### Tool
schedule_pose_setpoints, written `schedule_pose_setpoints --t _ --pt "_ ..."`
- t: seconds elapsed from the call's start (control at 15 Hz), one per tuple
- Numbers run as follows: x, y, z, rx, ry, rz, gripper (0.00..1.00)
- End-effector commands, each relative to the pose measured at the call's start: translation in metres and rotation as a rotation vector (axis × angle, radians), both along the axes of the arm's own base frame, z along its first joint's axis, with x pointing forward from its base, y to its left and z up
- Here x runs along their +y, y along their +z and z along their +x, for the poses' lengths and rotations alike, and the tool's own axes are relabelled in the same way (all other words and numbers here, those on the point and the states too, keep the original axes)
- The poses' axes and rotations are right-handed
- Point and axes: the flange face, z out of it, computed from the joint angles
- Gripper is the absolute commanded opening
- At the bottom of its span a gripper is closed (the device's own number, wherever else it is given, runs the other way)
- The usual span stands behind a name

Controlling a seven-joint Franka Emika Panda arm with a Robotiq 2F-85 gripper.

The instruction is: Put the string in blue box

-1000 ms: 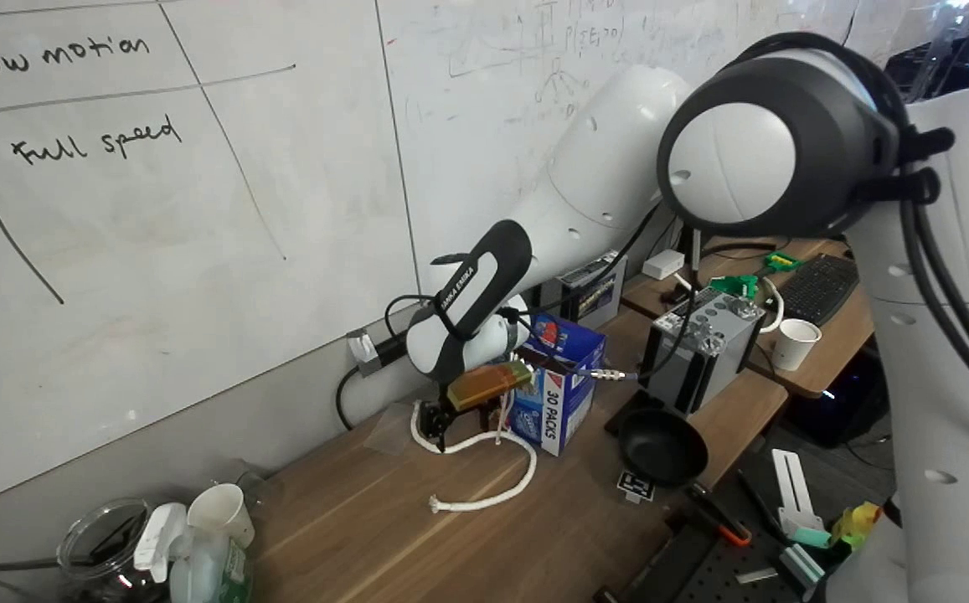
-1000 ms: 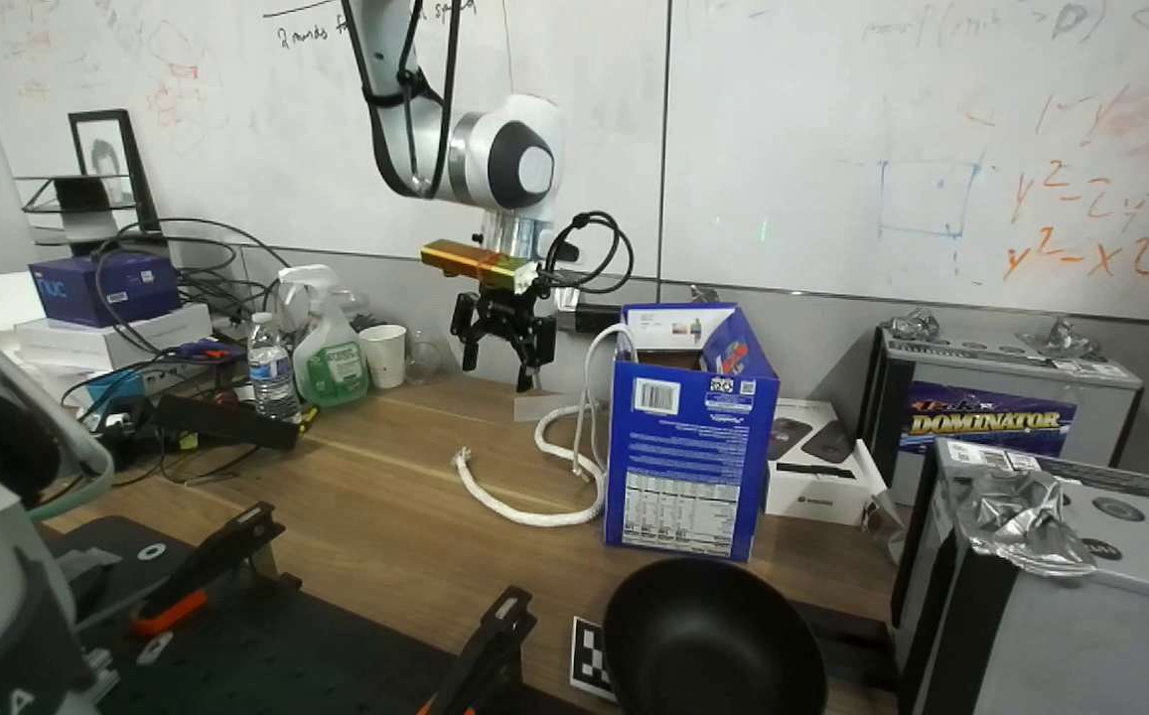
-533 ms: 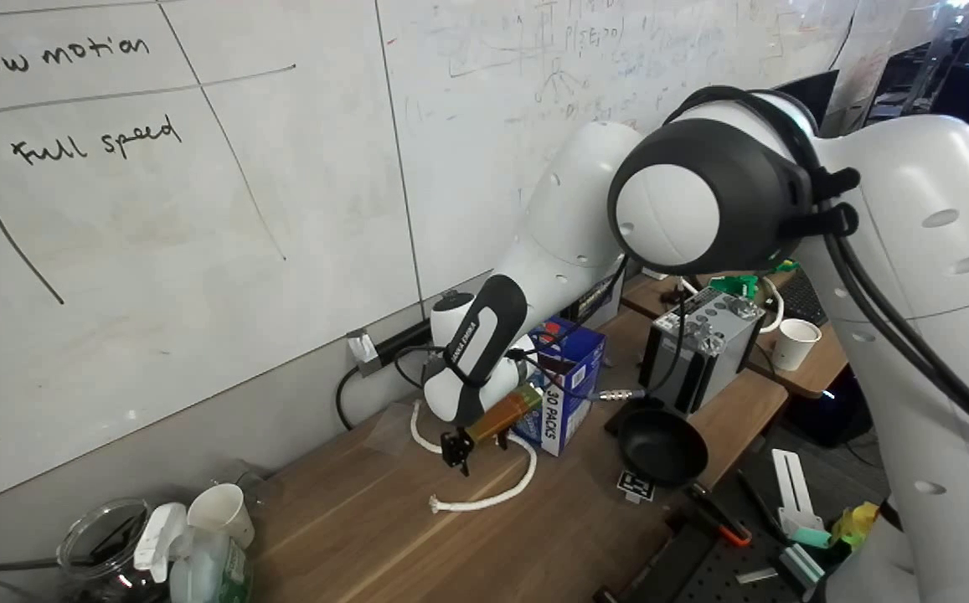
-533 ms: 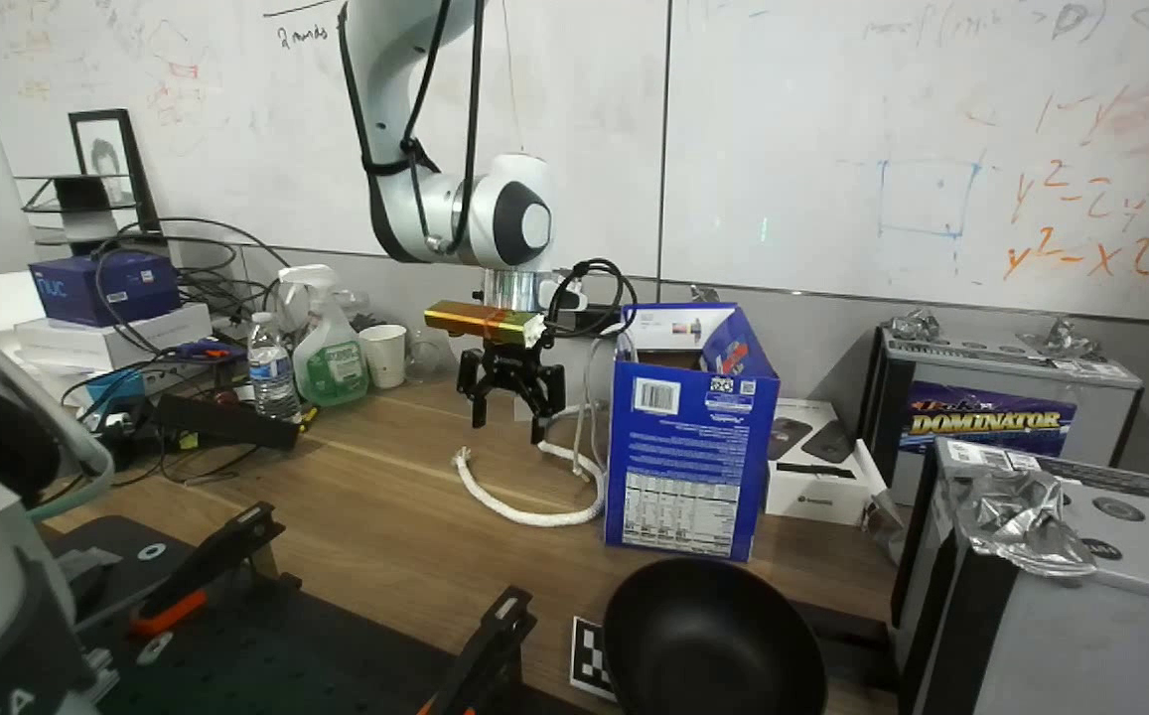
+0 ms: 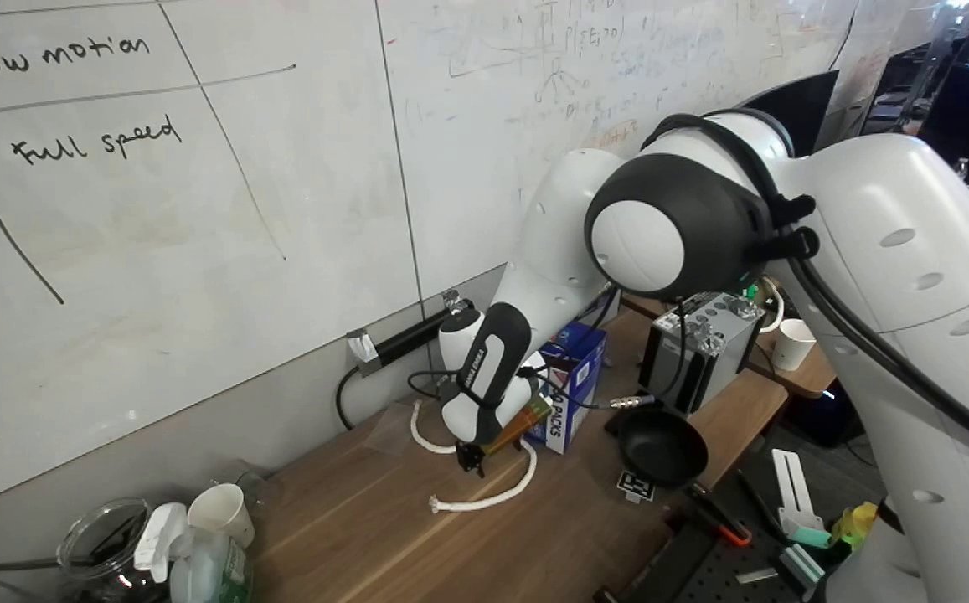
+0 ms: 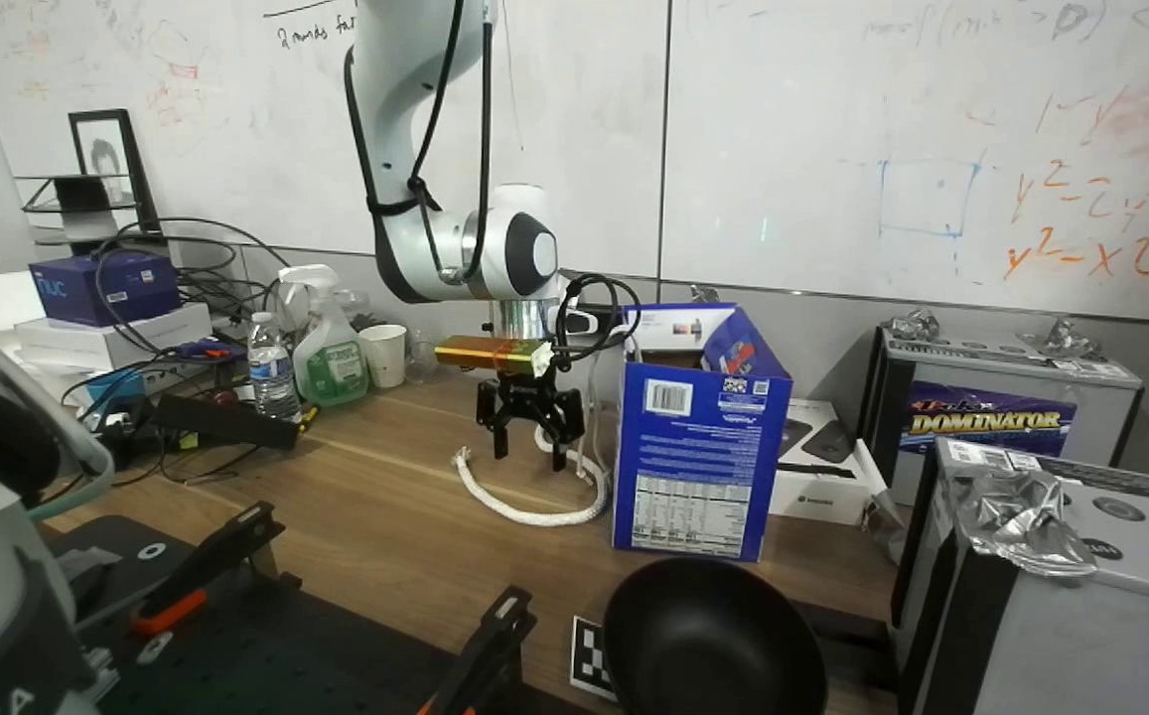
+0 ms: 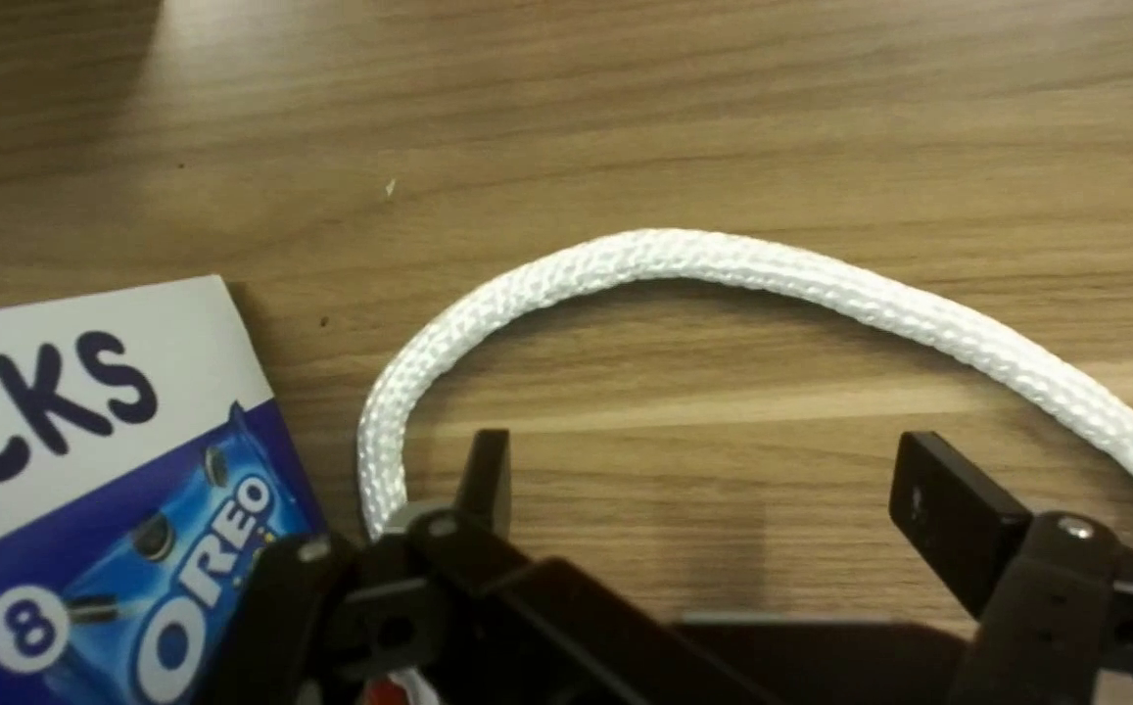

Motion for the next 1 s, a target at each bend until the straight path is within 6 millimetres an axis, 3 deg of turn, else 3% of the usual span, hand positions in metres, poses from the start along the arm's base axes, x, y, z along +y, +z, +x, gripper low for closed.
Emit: schedule_pose_setpoints --t 0.0,0.53,0.93 --pt "-0.006 0.004 -0.008 -0.032 -0.14 -0.015 1.0" --pt "0.009 -0.004 -0.018 -0.008 -0.491 -0.018 1.0" --pt "-0.005 -0.015 -0.028 -0.025 -0.724 -0.062 1.0"
